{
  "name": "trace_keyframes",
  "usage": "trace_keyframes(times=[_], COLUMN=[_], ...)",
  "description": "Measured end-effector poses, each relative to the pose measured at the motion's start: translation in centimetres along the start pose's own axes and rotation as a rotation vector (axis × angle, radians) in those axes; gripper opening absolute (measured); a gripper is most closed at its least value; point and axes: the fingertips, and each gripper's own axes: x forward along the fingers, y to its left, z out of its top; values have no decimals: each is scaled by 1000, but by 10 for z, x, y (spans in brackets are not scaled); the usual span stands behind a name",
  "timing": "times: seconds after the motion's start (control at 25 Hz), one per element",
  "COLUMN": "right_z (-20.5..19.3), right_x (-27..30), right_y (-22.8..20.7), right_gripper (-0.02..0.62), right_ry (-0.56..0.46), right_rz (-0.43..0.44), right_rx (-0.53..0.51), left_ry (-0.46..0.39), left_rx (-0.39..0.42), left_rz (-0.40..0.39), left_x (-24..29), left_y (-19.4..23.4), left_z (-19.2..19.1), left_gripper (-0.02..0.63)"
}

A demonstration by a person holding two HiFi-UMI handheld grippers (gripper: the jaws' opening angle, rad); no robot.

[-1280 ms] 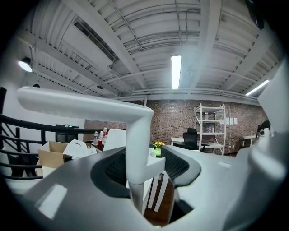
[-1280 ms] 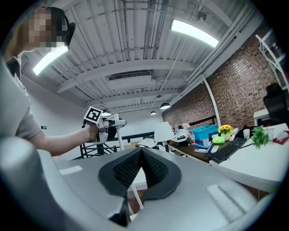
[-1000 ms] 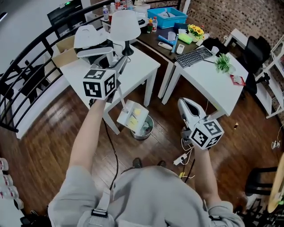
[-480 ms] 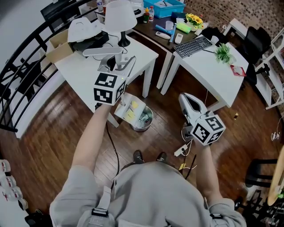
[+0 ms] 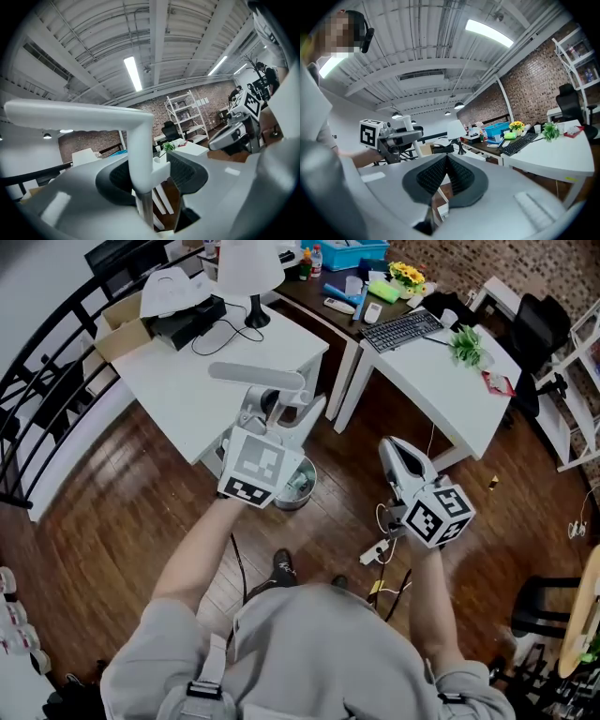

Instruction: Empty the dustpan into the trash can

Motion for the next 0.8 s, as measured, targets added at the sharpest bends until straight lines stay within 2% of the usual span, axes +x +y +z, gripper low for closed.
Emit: trace_keyframes(times=[0.24, 0.44, 0.6, 0.8], right_z=[4, -16, -17, -13], right_x=[-61, -140, -177, -205], right_y=[-1, -21, -19, -1], right_gripper=[-2, -2, -2, -2], right_ry=[-65, -48, -39, -49], right_rz=[73, 121, 163, 186], right_rx=[17, 50, 41, 22], left_ry=[72, 140, 182, 215], left_rx=[91, 147, 154, 153], left_rz=[-45, -54, -43, -59], left_x=[-13, -23, -31, -50], left_y=[-81, -160, -198, -220], left_z=[9, 9, 3, -1], left_gripper=[198, 198, 195, 184])
